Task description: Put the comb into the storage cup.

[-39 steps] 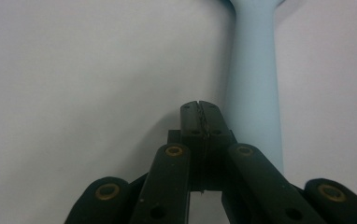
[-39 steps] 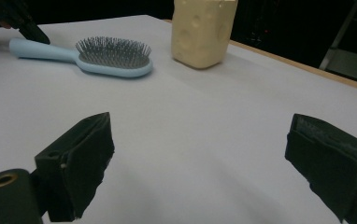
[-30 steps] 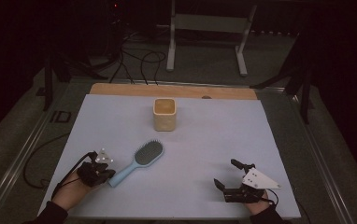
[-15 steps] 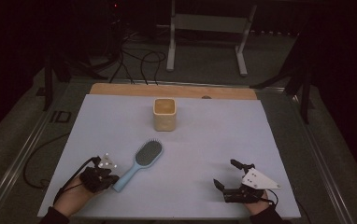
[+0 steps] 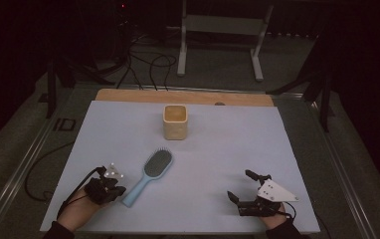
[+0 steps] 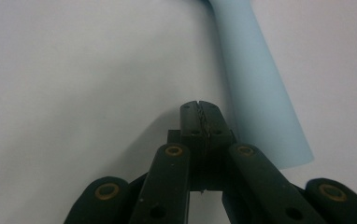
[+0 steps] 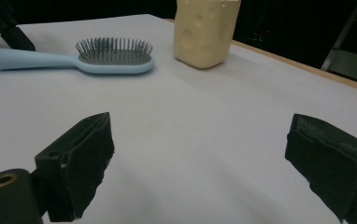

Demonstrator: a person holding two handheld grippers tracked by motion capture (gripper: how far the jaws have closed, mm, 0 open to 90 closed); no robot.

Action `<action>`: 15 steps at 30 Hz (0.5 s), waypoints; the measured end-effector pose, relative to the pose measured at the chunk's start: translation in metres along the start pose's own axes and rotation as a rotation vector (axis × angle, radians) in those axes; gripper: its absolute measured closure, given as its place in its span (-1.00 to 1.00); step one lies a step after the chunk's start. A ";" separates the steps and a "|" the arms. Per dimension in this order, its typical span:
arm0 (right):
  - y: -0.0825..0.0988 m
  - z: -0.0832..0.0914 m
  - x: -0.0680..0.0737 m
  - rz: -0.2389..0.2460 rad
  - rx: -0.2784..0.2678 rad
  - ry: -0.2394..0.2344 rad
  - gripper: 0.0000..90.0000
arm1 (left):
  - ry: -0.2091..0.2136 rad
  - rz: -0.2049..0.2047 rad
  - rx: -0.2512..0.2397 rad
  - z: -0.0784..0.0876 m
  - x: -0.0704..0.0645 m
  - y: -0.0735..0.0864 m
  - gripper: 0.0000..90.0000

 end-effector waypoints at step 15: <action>0.001 -0.001 0.000 -0.004 0.004 0.001 -0.83 | -0.065 0.115 -0.079 0.017 0.013 -0.009 0.71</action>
Point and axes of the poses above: each handheld gripper's, and its own axes: z roughly backward along the jaws, y roughly out of its underside, x roughly to its left, the point moved 1 cm from there along -z, roughly forward along the jaws, and after that the axes turned 2 degrees about -x, right-handed, at the moved point
